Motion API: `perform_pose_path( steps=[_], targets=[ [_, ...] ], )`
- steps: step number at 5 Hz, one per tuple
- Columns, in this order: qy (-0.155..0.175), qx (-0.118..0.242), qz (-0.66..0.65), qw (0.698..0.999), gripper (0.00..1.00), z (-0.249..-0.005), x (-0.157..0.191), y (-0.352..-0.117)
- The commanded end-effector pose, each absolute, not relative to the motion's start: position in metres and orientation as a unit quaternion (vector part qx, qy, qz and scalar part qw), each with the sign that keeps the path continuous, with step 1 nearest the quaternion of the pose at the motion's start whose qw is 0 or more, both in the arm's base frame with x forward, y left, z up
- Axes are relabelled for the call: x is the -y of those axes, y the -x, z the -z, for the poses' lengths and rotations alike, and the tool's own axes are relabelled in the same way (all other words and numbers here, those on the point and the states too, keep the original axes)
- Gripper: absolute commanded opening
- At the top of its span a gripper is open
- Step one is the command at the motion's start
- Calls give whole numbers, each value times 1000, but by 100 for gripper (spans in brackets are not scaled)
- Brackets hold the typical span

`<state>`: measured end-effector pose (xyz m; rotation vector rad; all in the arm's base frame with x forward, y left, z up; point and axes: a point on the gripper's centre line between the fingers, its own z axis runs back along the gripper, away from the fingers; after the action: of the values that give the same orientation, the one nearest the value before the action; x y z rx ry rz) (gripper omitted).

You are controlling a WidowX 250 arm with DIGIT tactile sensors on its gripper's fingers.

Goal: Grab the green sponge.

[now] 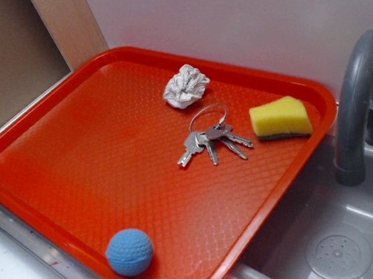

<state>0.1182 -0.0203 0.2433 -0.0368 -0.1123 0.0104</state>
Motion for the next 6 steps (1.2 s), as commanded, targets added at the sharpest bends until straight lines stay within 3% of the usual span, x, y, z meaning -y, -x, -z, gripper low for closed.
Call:
perform_pose_path(
  steps=[1, 3, 4, 6],
  targets=[
    [18, 56, -5, 998, 100, -243, 20, -118],
    [18, 56, -5, 998, 100, -243, 20, -118],
    [59, 107, 86, 989, 100, -243, 54, -142],
    [84, 179, 246, 949, 100, -243, 144, -182]
  ],
)
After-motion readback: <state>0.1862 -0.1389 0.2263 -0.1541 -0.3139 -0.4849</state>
